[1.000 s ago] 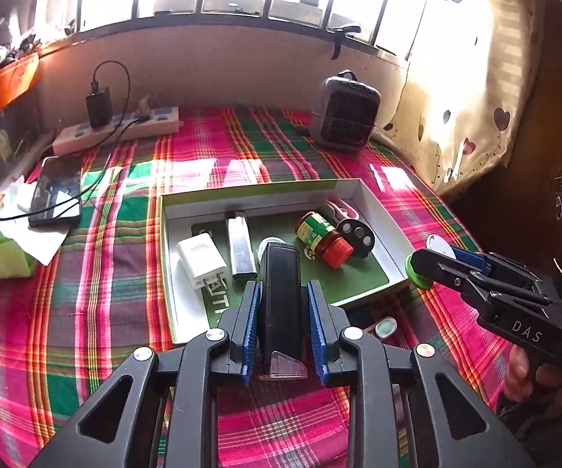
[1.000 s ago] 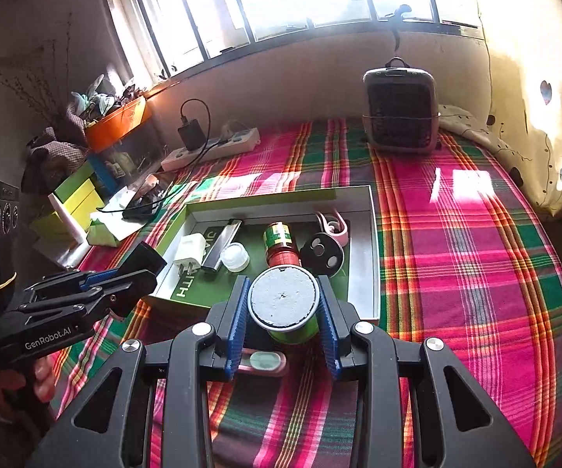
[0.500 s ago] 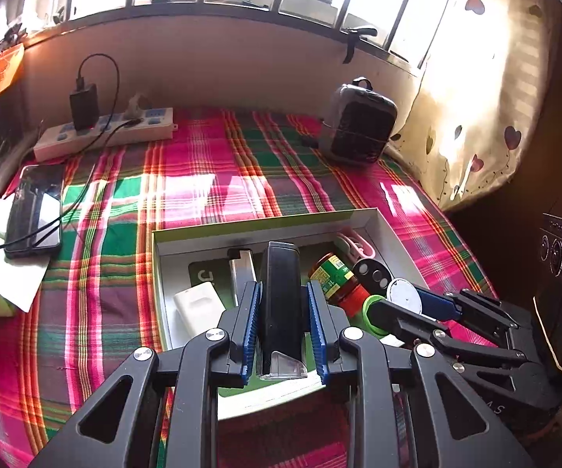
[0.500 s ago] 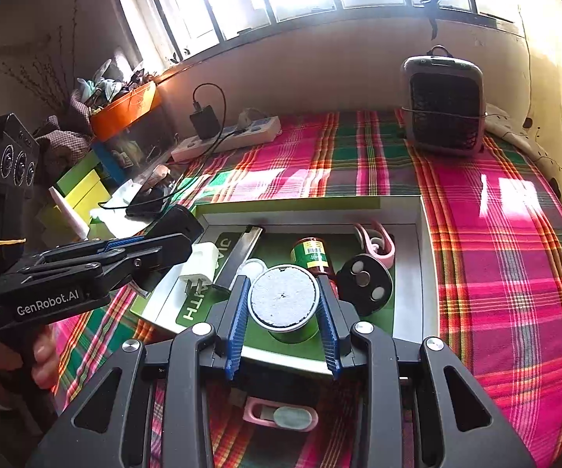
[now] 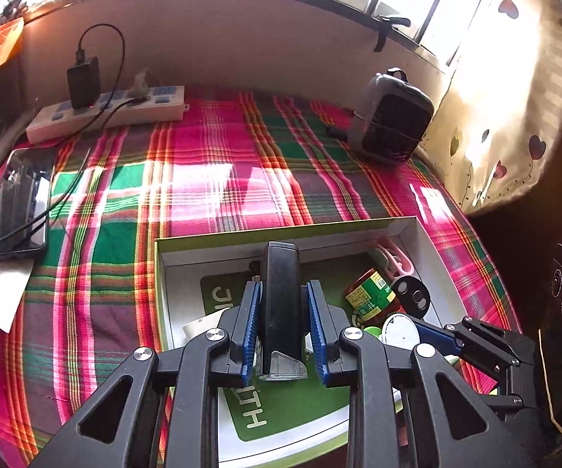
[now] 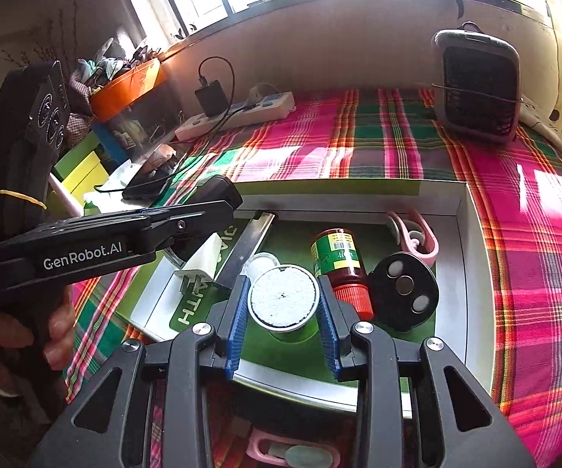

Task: Organize rigid objects
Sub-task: 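Carry the black stapler with the left gripper while the right carries the container into the tray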

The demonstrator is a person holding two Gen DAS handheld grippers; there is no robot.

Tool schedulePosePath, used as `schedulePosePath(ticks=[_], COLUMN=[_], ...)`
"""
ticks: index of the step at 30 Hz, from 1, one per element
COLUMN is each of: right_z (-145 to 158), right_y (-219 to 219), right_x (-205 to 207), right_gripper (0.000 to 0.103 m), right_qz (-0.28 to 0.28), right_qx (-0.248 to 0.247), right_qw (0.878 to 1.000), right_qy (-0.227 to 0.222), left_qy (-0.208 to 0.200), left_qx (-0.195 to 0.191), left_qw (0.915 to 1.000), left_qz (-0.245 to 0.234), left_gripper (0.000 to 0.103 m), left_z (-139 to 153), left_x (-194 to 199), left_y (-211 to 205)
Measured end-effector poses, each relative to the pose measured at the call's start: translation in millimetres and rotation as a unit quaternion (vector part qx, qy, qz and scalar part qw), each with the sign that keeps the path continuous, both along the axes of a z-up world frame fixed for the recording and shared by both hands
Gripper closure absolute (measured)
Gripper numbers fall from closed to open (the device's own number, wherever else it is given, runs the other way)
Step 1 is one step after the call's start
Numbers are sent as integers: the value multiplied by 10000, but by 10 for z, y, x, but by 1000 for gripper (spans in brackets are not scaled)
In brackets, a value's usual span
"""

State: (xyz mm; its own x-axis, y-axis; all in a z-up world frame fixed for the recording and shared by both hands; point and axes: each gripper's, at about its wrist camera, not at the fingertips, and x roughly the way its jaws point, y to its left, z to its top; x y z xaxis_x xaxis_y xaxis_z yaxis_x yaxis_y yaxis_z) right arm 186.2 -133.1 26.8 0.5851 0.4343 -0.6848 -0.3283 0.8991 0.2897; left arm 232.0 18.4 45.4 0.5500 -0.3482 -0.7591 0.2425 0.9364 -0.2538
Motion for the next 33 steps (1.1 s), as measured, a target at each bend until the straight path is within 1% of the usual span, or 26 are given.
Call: schedulePosePath(ticks=[5, 10, 17, 25, 33], right_z=[-52, -81, -106, -118, -128], right_y=[65, 99, 105, 108, 100], right_x=[20, 13, 22, 33, 33], right_gripper=[68, 68, 68, 68, 68], right_qz=[-11, 4, -10, -32, -36], right_qx=[-247, -371, -370, -363, -325], right_qw=[9997, 9993, 9993, 9993, 9995], right_qy=[-42, -72, -56, -37, -12], left_qy=[65, 101, 172, 161, 212], left_qx=[-37, -10, -12, 3, -80], left_qw=[10000, 9999, 9998, 9998, 9996], left_qz=[62, 92, 136, 124, 154], left_gripper=[80, 80, 80, 80, 80], left_z=[-59, -99, -171, -192, -216], left_x=[46, 86, 131, 146, 161], left_y=[8, -1, -6, -26, -16])
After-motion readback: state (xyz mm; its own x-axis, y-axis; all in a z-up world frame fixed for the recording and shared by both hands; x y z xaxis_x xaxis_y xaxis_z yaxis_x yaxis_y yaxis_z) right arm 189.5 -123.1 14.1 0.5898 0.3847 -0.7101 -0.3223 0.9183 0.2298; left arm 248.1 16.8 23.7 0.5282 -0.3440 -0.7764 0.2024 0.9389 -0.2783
